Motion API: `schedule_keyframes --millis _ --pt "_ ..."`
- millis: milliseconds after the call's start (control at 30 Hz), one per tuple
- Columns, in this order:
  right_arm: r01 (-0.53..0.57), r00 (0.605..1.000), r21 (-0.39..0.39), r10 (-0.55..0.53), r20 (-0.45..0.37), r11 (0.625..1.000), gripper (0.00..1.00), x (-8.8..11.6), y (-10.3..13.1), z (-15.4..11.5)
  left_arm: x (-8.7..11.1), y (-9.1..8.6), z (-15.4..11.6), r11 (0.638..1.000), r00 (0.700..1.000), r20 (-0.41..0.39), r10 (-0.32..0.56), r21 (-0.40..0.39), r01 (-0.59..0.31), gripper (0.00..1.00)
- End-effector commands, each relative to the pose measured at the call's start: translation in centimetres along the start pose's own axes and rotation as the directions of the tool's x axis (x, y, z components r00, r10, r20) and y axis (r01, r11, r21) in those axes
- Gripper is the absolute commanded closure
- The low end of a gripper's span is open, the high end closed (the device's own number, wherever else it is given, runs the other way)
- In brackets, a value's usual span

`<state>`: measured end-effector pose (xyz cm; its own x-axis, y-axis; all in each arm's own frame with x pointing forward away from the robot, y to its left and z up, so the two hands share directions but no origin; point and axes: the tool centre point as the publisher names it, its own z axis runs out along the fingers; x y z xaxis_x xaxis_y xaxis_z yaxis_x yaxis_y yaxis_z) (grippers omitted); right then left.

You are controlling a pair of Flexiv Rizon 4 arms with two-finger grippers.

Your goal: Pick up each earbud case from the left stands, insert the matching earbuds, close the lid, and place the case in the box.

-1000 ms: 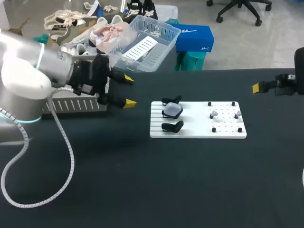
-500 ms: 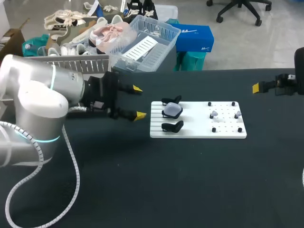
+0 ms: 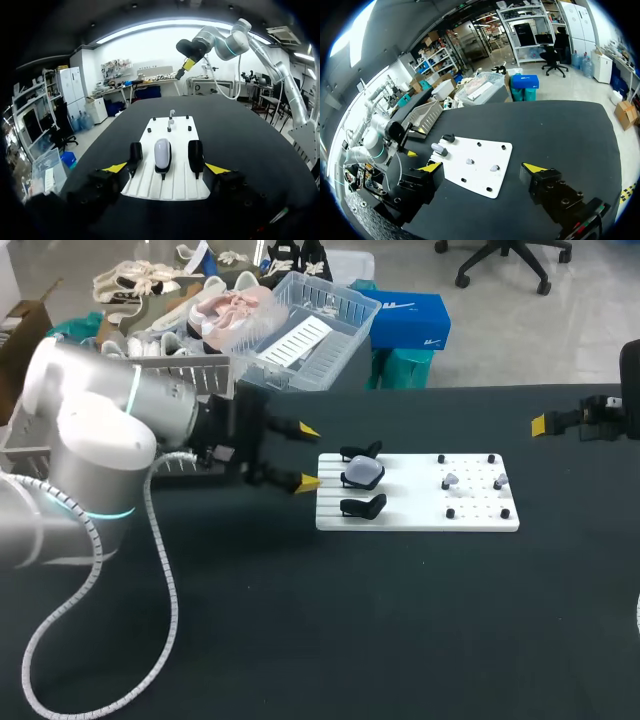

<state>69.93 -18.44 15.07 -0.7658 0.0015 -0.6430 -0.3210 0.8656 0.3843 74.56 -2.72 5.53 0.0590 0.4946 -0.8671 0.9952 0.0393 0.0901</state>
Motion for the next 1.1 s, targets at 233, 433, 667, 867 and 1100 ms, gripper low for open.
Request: schedule_keyframes --millis 233,433,667,867,1100 --pt "0.001 1.000 -0.004 -0.001 -0.001 1.000 0.00 0.0 -0.1 0.0 -0.1 0.2 2.6 1.000 1.000 -0.016 -0.012 0.006 0.012 0.00" --pt "0.001 1.000 -0.004 -0.001 -0.001 1.000 0.00 0.0 -0.1 0.0 -0.2 0.1 3.9 1.000 0.999 -0.035 -0.025 0.012 0.026 0.00" --pt "0.001 1.000 -0.004 -0.001 -0.001 1.000 0.00 0.0 -0.1 0.0 -0.2 0.3 5.1 0.998 0.997 -0.052 -0.049 0.025 0.050 0.00" --pt "0.001 1.000 -0.004 -0.001 -0.001 1.000 0.00 0.0 -0.1 0.0 0.3 0.4 5.9 0.998 0.997 -0.061 -0.046 0.026 0.048 0.00" --pt "0.001 1.000 -0.004 -0.001 -0.001 1.000 0.00 0.0 -0.1 0.0 0.6 0.6 6.4 0.998 0.996 -0.070 -0.061 0.027 0.063 0.33"
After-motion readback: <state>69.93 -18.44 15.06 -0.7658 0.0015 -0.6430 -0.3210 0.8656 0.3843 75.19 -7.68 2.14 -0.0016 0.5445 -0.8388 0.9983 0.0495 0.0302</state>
